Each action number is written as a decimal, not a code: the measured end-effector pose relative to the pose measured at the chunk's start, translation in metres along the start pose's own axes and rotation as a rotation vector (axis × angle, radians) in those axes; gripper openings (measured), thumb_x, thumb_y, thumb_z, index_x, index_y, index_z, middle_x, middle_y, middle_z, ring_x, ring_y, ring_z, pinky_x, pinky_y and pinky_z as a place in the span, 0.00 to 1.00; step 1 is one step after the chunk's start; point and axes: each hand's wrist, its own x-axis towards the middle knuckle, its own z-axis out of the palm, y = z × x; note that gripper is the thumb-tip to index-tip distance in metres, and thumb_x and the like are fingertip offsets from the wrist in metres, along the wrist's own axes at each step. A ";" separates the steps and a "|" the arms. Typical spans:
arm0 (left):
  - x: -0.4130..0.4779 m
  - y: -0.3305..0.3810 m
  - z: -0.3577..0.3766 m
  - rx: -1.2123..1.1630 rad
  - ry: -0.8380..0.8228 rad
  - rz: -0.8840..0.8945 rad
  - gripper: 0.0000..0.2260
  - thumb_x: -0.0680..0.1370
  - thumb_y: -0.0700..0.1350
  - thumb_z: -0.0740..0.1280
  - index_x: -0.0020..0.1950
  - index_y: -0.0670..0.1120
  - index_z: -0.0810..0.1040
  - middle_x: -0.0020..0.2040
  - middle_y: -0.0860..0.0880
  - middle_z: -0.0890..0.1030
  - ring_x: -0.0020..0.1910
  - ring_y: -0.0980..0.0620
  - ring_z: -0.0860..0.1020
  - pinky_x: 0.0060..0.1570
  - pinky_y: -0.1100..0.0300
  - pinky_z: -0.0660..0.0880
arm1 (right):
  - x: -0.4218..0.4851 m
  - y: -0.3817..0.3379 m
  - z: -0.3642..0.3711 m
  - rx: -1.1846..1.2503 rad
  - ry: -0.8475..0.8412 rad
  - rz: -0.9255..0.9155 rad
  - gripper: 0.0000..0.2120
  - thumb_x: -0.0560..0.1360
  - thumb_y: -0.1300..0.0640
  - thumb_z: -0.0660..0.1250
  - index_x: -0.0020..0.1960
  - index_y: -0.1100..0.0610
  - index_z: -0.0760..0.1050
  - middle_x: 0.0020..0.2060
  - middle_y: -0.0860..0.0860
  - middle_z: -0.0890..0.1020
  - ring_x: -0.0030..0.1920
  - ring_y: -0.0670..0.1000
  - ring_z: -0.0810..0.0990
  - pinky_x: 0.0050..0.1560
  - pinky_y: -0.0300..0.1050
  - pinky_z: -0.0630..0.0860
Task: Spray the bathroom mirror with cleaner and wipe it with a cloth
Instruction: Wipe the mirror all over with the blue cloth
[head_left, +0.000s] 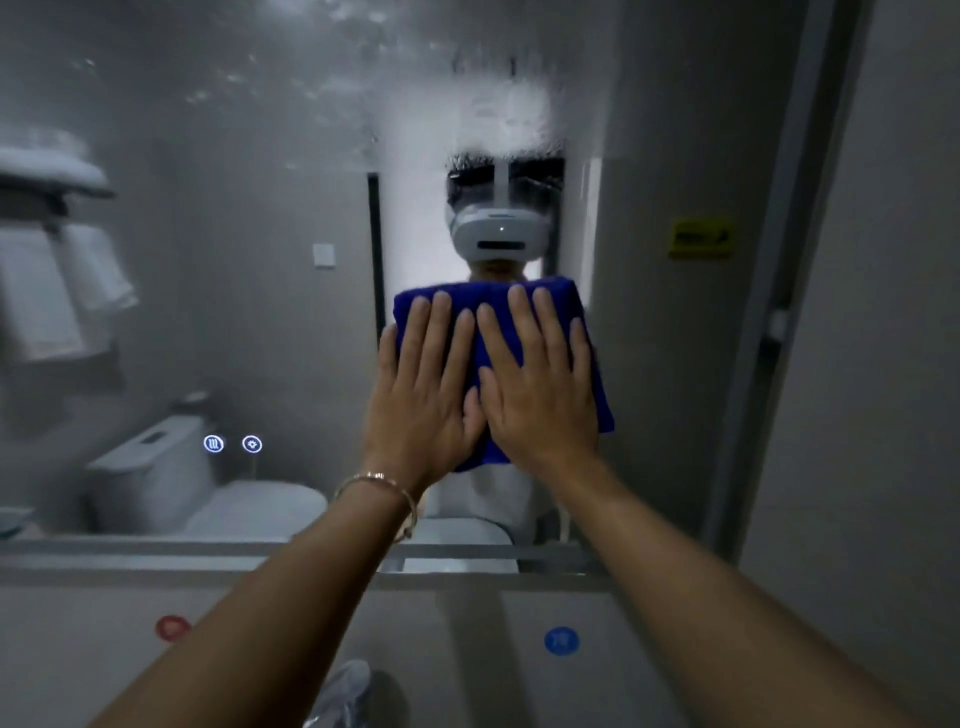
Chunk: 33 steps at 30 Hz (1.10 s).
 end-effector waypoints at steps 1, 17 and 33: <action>-0.015 0.001 0.005 0.017 -0.025 0.008 0.29 0.78 0.51 0.48 0.76 0.42 0.43 0.76 0.42 0.42 0.76 0.43 0.44 0.73 0.43 0.47 | -0.016 -0.003 0.004 0.004 -0.016 0.000 0.26 0.80 0.48 0.49 0.76 0.54 0.52 0.75 0.57 0.56 0.75 0.57 0.52 0.73 0.57 0.47; -0.127 0.038 0.010 0.093 -0.248 -0.009 0.26 0.80 0.50 0.47 0.76 0.40 0.51 0.76 0.38 0.49 0.75 0.40 0.50 0.73 0.44 0.49 | -0.138 -0.038 0.027 0.038 -0.144 0.034 0.28 0.82 0.46 0.44 0.78 0.56 0.43 0.77 0.58 0.43 0.77 0.58 0.45 0.72 0.59 0.53; -0.175 0.039 0.031 0.093 -0.375 0.019 0.41 0.73 0.50 0.66 0.75 0.35 0.47 0.75 0.31 0.45 0.74 0.34 0.46 0.72 0.41 0.42 | -0.171 -0.036 0.034 0.008 -0.206 -0.142 0.32 0.80 0.45 0.47 0.77 0.56 0.39 0.77 0.57 0.39 0.76 0.55 0.40 0.74 0.55 0.46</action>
